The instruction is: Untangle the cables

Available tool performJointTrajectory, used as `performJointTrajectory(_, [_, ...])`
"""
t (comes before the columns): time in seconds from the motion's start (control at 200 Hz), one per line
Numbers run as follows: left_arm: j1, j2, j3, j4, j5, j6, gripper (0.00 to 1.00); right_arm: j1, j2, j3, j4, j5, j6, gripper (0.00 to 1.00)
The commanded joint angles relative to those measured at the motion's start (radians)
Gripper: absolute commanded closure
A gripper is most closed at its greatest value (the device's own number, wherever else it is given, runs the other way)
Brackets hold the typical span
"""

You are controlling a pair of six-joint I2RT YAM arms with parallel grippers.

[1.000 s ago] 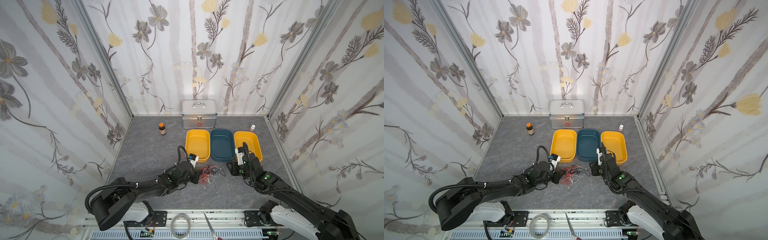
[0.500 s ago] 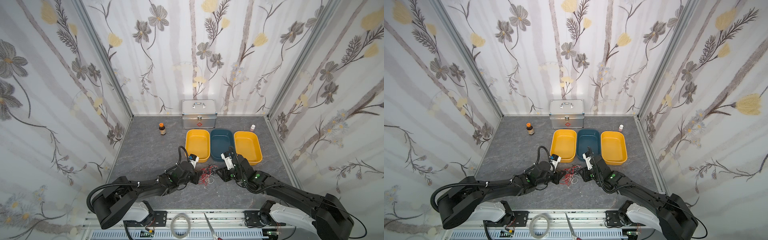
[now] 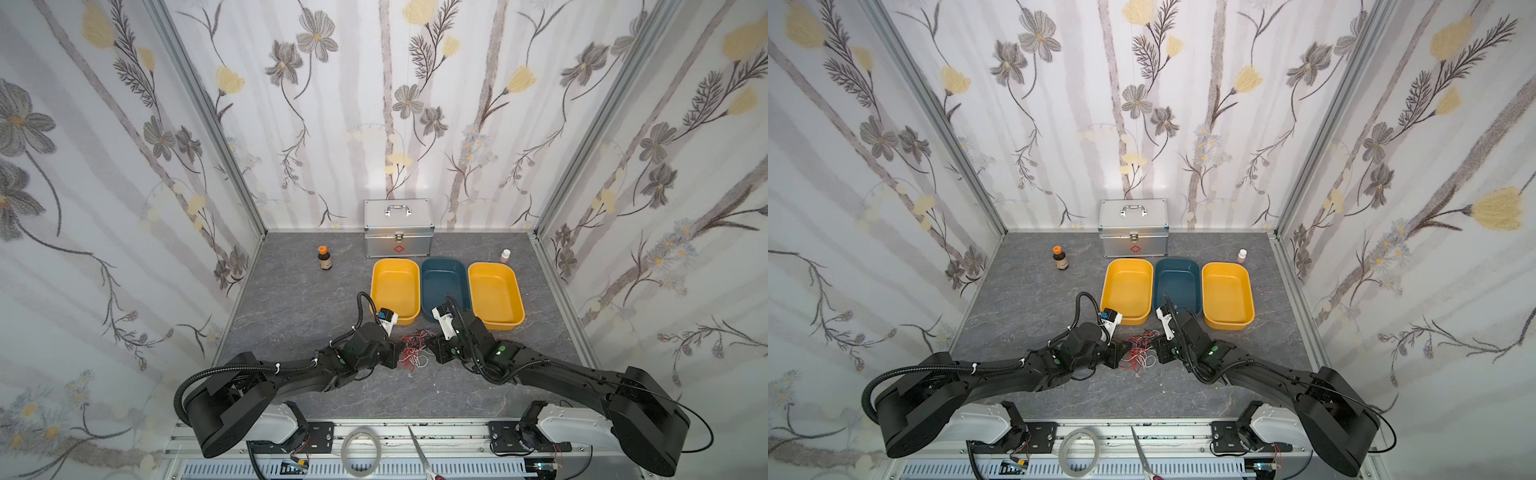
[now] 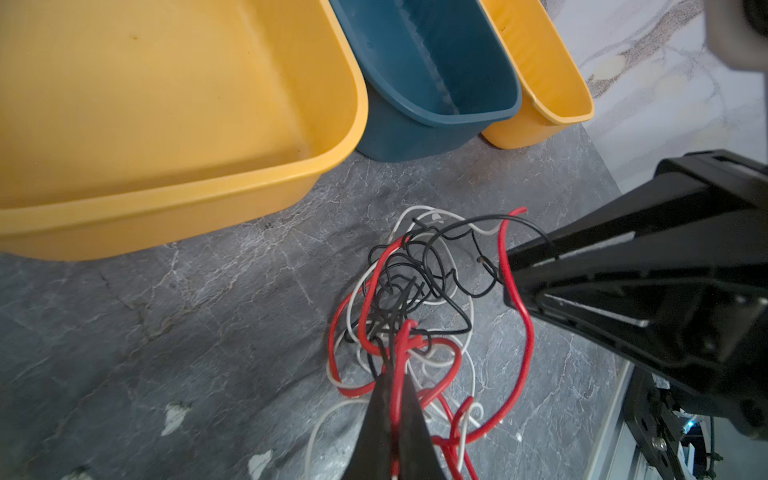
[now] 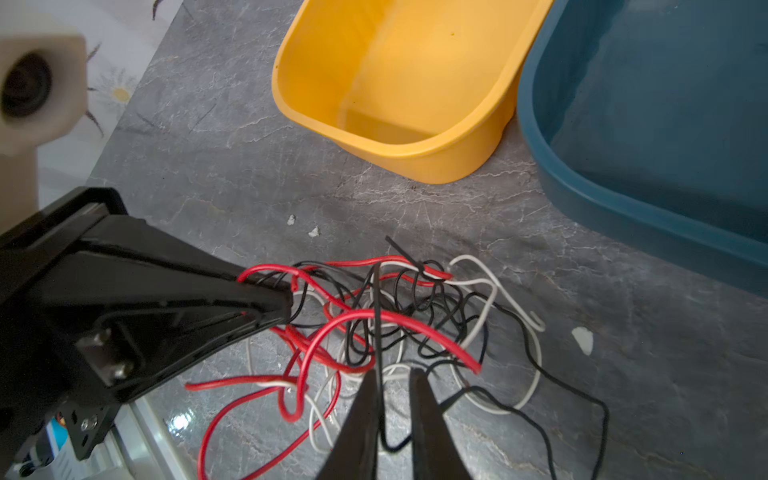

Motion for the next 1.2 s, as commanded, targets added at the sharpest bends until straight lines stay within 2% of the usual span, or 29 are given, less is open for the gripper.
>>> performJointTrajectory(0.0, [0.000, -0.007, 0.005, 0.008, -0.006, -0.006, 1.00, -0.002, 0.003, 0.013, 0.018, 0.079, 0.009, 0.97])
performJointTrajectory(0.105, [0.001, -0.025, -0.007, 0.001, -0.025, -0.009, 1.00, -0.010, -0.023, 0.015, -0.046, 0.151, 0.012, 1.00])
performJointTrajectory(0.21, [0.001, -0.039, -0.003, -0.057, -0.084, -0.017, 1.00, -0.038, -0.079, 0.002, -0.079, 0.167, 0.014, 1.00])
performJointTrajectory(0.235, [0.001, -0.039, -0.003, -0.071, -0.096, -0.019, 1.00, -0.079, -0.094, -0.002, -0.087, 0.170, 0.015, 1.00])
performJointTrajectory(0.38, [0.007, -0.052, 0.001, -0.137, -0.165, -0.042, 1.00, -0.158, -0.175, -0.007, -0.136, 0.195, 0.007, 1.00])
performJointTrajectory(0.635, [0.033, -0.106, -0.035, -0.158, -0.199, -0.068, 1.00, -0.314, -0.303, -0.002, -0.203, 0.186, -0.023, 1.00])
performJointTrajectory(0.809, [0.043, -0.121, -0.050, -0.145, -0.187, -0.076, 1.00, -0.383, -0.386, 0.004, -0.195, 0.069, -0.042, 1.00])
performJointTrajectory(0.984, [0.044, -0.106, -0.049, -0.066, -0.092, -0.060, 1.00, -0.382, -0.389, -0.016, -0.090, -0.173, -0.037, 1.00])
performJointTrajectory(1.154, [0.045, -0.096, -0.041, -0.054, -0.068, -0.056, 0.93, -0.373, -0.366, -0.029, -0.004, -0.300, 0.007, 1.00])
performJointTrajectory(1.199, [0.046, -0.099, -0.041, -0.058, -0.061, -0.051, 0.84, -0.369, -0.367, -0.026, 0.016, -0.325, 0.011, 1.00])
